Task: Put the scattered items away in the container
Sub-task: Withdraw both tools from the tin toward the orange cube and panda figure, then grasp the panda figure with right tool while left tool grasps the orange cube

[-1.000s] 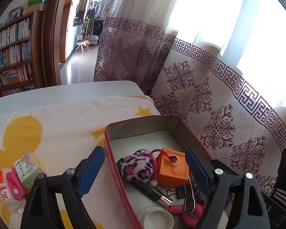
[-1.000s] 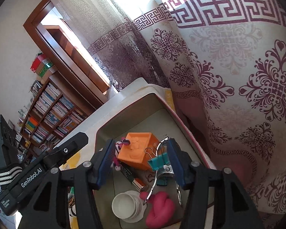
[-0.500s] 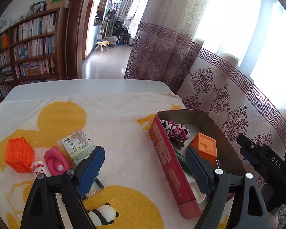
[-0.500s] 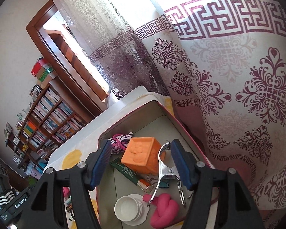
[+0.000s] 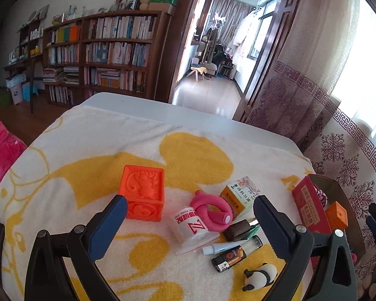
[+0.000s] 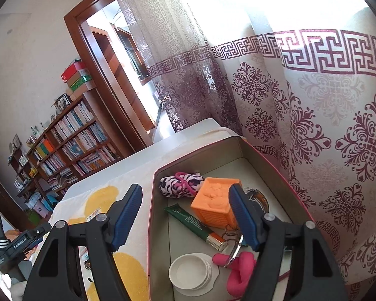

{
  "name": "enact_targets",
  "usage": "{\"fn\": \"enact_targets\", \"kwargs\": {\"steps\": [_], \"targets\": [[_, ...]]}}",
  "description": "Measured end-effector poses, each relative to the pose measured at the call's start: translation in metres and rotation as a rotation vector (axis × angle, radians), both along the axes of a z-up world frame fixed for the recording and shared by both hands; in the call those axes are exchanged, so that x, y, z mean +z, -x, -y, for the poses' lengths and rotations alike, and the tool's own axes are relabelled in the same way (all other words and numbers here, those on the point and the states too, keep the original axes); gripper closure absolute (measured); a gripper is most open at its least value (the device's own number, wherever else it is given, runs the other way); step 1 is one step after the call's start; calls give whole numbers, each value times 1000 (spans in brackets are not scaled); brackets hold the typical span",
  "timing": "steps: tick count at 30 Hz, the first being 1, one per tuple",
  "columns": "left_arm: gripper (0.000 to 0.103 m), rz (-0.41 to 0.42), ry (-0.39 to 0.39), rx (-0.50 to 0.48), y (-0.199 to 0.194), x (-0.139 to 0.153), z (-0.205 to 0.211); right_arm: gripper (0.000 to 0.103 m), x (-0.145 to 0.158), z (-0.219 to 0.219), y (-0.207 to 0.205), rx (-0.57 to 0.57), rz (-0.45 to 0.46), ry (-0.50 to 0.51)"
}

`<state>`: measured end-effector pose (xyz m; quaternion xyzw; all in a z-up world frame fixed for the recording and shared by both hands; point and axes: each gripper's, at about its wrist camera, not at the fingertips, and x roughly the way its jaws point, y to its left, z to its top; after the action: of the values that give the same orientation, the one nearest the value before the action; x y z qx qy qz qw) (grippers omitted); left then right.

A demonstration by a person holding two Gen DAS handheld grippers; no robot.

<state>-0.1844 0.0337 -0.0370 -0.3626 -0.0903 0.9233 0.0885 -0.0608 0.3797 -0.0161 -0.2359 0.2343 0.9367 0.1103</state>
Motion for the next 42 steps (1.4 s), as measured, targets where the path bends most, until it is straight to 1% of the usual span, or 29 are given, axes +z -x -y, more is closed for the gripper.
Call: {"fn": "enact_targets", "kwargs": {"steps": [4, 9, 11, 15, 18, 22, 25, 27, 29, 32, 34, 35, 39, 40, 42], "targets": [[1, -4, -14, 76, 7, -2, 32, 28, -1, 21, 5, 54, 5, -37], [1, 44, -48, 145, 16, -14, 55, 25, -5, 43, 10, 103, 20, -85], [1, 55, -48, 147, 18, -17, 55, 25, -7, 49, 12, 119, 22, -95], [1, 69, -22, 122, 20, -23, 45, 25, -7, 62, 10, 161, 5, -99], [1, 77, -2, 100, 20, -25, 35, 25, -5, 78, 8, 217, -9, -108], [1, 83, 17, 81, 22, -29, 29, 24, -9, 113, 11, 321, 2, -157], [1, 91, 20, 81, 23, -31, 28, 22, -24, 142, 21, 430, 57, -179], [1, 97, 17, 83, 23, -32, 28, 22, -38, 158, 32, 500, 116, -195], [1, 100, 10, 88, 23, -33, 30, 22, -52, 173, 41, 551, 176, -235], [1, 105, -1, 90, 24, -33, 33, 22, -69, 189, 50, 586, 257, -289], [1, 107, -1, 91, 24, -35, 33, 22, -78, 191, 56, 563, 317, -305], [1, 111, 1, 90, 24, -36, 32, 22, -82, 189, 59, 556, 336, -292], [1, 130, 0, 90, 26, -39, 33, 22, -90, 176, 66, 583, 362, -164], [1, 132, -2, 92, 26, -40, 34, 22, -91, 174, 67, 585, 362, -149], [1, 137, -4, 97, 27, -41, 36, 22, -90, 175, 68, 584, 362, -152]]}}
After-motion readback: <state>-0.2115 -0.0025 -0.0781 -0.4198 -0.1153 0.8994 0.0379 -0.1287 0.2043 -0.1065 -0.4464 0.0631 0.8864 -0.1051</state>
